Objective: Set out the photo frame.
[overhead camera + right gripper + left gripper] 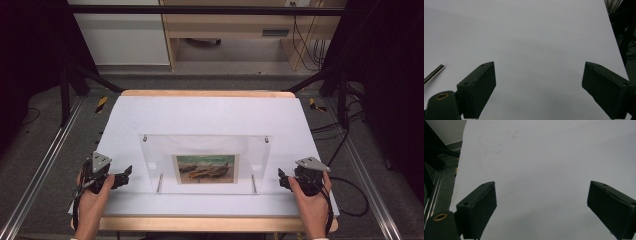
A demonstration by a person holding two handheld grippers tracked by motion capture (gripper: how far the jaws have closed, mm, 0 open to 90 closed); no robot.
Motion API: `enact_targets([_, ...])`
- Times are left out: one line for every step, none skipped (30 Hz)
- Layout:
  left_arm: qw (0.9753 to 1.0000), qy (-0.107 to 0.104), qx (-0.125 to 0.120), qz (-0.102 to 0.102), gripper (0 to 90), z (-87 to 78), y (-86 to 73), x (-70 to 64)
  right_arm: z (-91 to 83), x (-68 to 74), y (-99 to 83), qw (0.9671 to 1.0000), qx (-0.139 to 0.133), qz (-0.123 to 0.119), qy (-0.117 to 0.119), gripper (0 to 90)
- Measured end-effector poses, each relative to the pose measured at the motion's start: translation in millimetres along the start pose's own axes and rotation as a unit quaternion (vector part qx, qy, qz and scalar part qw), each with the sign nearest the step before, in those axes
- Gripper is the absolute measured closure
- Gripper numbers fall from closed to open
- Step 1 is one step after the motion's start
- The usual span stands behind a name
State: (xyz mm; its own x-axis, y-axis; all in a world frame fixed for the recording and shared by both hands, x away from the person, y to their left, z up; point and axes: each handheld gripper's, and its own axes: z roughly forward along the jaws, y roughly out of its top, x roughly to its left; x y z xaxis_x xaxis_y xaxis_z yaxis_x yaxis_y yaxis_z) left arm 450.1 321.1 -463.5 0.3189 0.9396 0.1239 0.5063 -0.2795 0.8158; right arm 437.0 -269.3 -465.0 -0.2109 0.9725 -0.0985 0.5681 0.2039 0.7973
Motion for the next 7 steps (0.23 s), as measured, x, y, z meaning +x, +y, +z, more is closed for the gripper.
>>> enact_targets([1.0000,-0.001,0.000,-0.002,7.8,1.3,0.2,-0.6,2.7,0.6,1.2,1.0000,0.003,0.003,0.002,12.2])
enact_targets([1.0000,-0.003,0.000,-0.005,7.7,2.2,0.2,-0.8,5.6,1.0,1.9,1.0000,0.008,0.005,0.002,12.2])
enact_targets([1.0000,-0.004,0.001,-0.008,7.7,2.6,0.2,-0.5,8.5,1.0,2.3,0.9999,0.014,0.004,0.001,12.2])
enact_targets([0.9999,-0.008,0.000,-0.013,7.6,2.7,0.2,-0.4,11.0,1.3,2.5,0.9999,0.017,0.005,0.000,12.2])
enact_targets([0.9998,-0.011,-0.001,-0.017,7.1,2.4,0.1,-0.2,12.4,1.4,2.6,0.9998,0.020,0.008,0.002,12.2])
enact_targets([0.9997,-0.013,-0.003,-0.020,6.9,1.9,0.0,0.0,13.2,1.2,2.2,0.9997,0.022,0.011,0.003,12.2])
enact_targets([0.9996,-0.016,-0.006,-0.022,6.7,1.6,0.2,0.1,13.0,1.0,2.1,0.9997,0.022,0.012,0.002,12.1])
